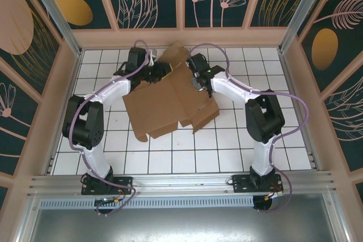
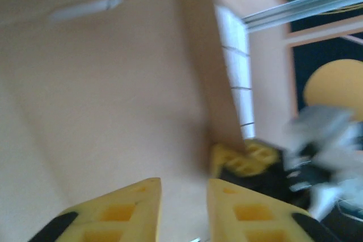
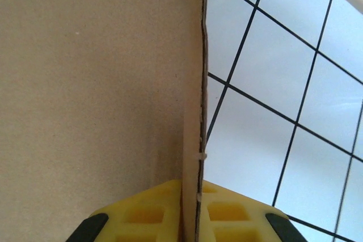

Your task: Fold the paper box

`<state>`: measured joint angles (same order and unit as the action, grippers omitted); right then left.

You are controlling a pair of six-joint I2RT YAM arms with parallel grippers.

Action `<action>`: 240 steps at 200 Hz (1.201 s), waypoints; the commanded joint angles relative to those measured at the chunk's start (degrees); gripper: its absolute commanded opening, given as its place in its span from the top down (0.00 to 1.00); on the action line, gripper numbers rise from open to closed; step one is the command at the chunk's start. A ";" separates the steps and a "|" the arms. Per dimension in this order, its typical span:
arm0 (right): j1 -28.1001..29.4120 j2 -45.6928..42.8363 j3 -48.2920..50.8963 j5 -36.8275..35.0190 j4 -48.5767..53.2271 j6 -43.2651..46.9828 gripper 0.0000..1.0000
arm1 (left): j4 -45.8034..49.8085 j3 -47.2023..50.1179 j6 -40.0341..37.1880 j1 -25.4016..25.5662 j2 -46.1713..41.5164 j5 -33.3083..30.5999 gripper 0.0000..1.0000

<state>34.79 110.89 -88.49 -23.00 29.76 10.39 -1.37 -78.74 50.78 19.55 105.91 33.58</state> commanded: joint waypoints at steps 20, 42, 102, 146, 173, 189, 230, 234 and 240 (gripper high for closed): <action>1.17 1.25 -3.52 -4.07 1.28 2.94 0.89 | -0.35 -11.69 6.08 0.32 10.25 4.71 0.57; 1.40 1.23 -3.79 -3.64 0.81 2.77 0.89 | 1.70 -17.47 6.40 1.17 14.33 5.61 0.49; 2.90 0.23 -2.66 -4.41 -1.08 4.26 0.89 | 5.45 -28.24 6.38 2.94 20.55 5.97 0.42; 4.32 -0.93 -1.09 -5.75 -3.03 5.38 0.89 | 15.98 -35.64 0.67 3.30 25.26 4.82 0.40; 5.40 -0.78 -1.01 -6.88 -3.78 6.49 0.89 | 19.87 -37.29 -3.17 3.39 26.22 3.13 0.39; 6.39 -0.08 -1.23 -7.80 -4.04 7.15 0.89 | 19.74 -37.62 -3.82 3.40 26.62 3.47 0.39; 7.66 0.82 -2.20 -8.09 -4.31 6.93 0.89 | 20.03 -39.04 -5.04 3.93 27.86 3.77 0.43; 7.69 0.77 -2.21 -8.17 -4.32 7.06 0.89 | 20.21 -39.08 -5.28 3.96 27.91 3.56 0.44; 7.80 0.78 -2.28 -8.28 -4.38 7.08 0.89 | 20.47 -39.04 -5.68 3.92 27.93 3.36 0.47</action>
<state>41.82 111.63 -90.00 -30.02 27.14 16.49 17.43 -115.44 47.92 22.94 132.79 37.17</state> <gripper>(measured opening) 0.113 0.569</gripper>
